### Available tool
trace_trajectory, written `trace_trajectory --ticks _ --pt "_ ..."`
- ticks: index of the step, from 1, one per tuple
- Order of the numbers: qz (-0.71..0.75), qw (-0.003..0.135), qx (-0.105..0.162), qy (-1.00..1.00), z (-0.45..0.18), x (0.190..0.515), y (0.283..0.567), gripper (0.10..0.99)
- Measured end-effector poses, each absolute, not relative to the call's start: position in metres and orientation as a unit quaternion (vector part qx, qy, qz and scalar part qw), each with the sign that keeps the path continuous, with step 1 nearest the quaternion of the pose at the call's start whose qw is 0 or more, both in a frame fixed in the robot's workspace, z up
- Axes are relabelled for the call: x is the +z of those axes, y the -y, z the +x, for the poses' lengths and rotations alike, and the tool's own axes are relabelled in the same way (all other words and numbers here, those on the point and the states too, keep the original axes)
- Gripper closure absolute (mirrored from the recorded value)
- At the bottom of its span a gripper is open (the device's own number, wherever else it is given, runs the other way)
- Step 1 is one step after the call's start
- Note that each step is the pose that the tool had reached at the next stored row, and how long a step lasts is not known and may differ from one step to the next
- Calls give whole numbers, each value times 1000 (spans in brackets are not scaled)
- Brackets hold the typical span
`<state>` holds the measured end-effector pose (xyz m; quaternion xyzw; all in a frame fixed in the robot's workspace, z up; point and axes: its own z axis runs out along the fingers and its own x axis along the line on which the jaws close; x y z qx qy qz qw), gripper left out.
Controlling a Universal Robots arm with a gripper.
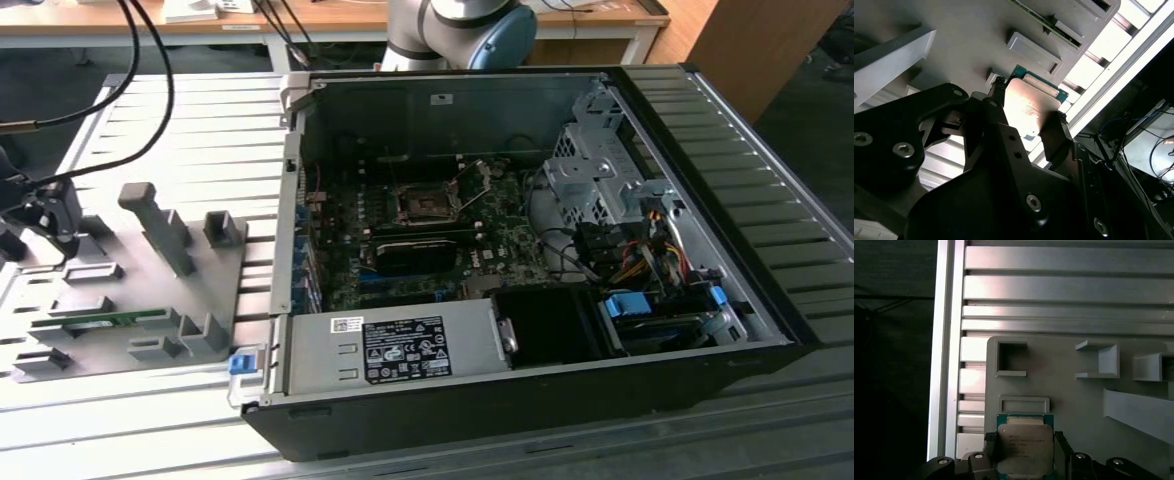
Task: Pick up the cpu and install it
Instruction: 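Pick up the cpu and move it towards the insertion slot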
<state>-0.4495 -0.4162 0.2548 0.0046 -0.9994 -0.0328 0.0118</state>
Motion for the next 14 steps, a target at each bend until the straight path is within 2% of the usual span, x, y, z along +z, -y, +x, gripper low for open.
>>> trace_trajectory --ticks 14 --pt "5 12 -33 999 -450 270 416 549"
